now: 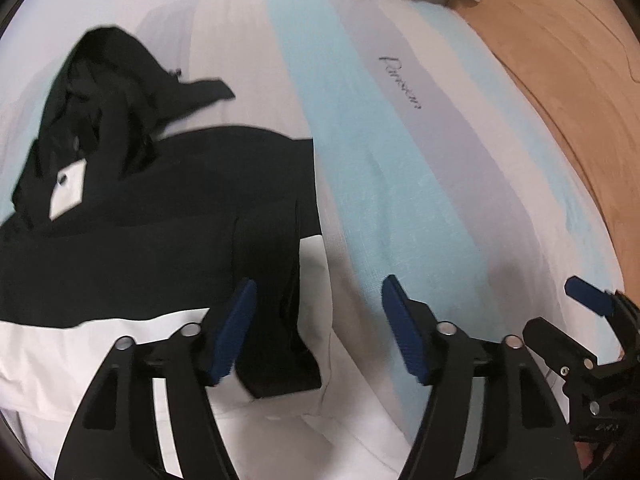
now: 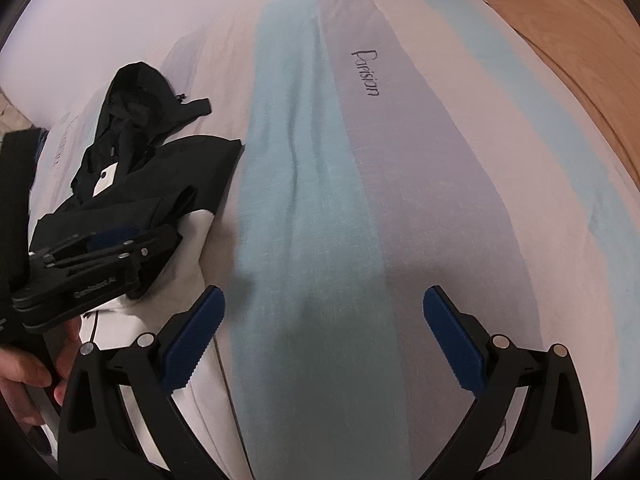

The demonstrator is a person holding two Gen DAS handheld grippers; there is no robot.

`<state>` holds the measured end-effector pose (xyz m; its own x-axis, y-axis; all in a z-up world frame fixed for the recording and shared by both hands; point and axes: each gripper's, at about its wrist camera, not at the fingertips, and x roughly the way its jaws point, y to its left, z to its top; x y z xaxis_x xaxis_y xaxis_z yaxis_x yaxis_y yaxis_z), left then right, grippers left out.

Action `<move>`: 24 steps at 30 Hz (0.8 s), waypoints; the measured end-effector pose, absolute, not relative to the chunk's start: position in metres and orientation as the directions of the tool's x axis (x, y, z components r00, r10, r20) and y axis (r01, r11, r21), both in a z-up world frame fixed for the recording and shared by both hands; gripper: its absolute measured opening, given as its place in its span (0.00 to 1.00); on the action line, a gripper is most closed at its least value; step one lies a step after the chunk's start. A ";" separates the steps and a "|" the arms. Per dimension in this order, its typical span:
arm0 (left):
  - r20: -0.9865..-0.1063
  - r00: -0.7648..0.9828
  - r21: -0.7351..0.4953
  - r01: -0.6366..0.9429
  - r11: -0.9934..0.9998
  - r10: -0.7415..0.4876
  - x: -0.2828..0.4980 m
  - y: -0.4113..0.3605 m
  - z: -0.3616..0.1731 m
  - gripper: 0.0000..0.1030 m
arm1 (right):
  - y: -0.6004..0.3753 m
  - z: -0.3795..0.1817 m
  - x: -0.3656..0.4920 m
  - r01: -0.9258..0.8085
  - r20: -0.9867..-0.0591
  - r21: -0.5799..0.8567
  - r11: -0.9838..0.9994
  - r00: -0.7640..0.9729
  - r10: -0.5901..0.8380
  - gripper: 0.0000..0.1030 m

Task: Fold large clothes

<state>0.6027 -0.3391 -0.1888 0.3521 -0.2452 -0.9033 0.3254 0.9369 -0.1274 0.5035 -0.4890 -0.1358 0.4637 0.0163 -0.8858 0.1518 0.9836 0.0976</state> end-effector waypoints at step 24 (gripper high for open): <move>-0.863 0.495 -0.037 0.135 0.990 -0.100 0.557 -0.100 -0.112 0.94 | -0.294 -0.062 0.524 -0.075 -0.804 0.048 0.996 0.589 0.082 0.93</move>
<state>0.5569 -0.0996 -0.1120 0.4953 -0.0998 -0.8630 0.1347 0.9902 -0.0372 0.5235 -0.2935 -0.0619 0.5888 0.0825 -0.8041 -0.0746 0.9961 0.0475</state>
